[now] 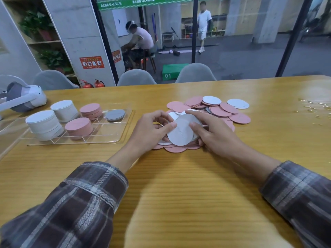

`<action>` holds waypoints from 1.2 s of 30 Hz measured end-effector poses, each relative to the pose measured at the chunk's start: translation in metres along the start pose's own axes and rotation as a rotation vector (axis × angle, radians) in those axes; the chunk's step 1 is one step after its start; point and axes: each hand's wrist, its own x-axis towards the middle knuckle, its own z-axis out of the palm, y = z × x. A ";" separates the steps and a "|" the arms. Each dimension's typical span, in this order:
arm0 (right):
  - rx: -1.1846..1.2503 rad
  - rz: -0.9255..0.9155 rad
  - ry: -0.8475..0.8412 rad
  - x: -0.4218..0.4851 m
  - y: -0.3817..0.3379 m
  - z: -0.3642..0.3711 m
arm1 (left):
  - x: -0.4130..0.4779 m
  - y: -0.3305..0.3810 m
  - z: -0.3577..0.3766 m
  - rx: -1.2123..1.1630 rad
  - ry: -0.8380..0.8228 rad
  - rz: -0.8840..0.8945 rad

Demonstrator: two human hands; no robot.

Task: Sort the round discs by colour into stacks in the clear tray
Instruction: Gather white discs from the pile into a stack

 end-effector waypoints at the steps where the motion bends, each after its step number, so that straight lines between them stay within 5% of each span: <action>1: 0.004 0.003 0.001 0.000 -0.001 0.000 | 0.000 0.000 0.002 0.010 0.016 -0.003; 11: -0.051 -0.019 -0.028 -0.003 -0.004 0.000 | -0.001 0.000 0.010 0.116 0.081 0.030; 19: -0.096 -0.002 0.052 -0.003 -0.006 -0.003 | 0.005 -0.013 -0.023 0.605 -0.070 0.014; 36: -0.077 0.017 0.044 0.000 -0.001 -0.004 | 0.004 -0.001 -0.028 0.167 -0.138 0.010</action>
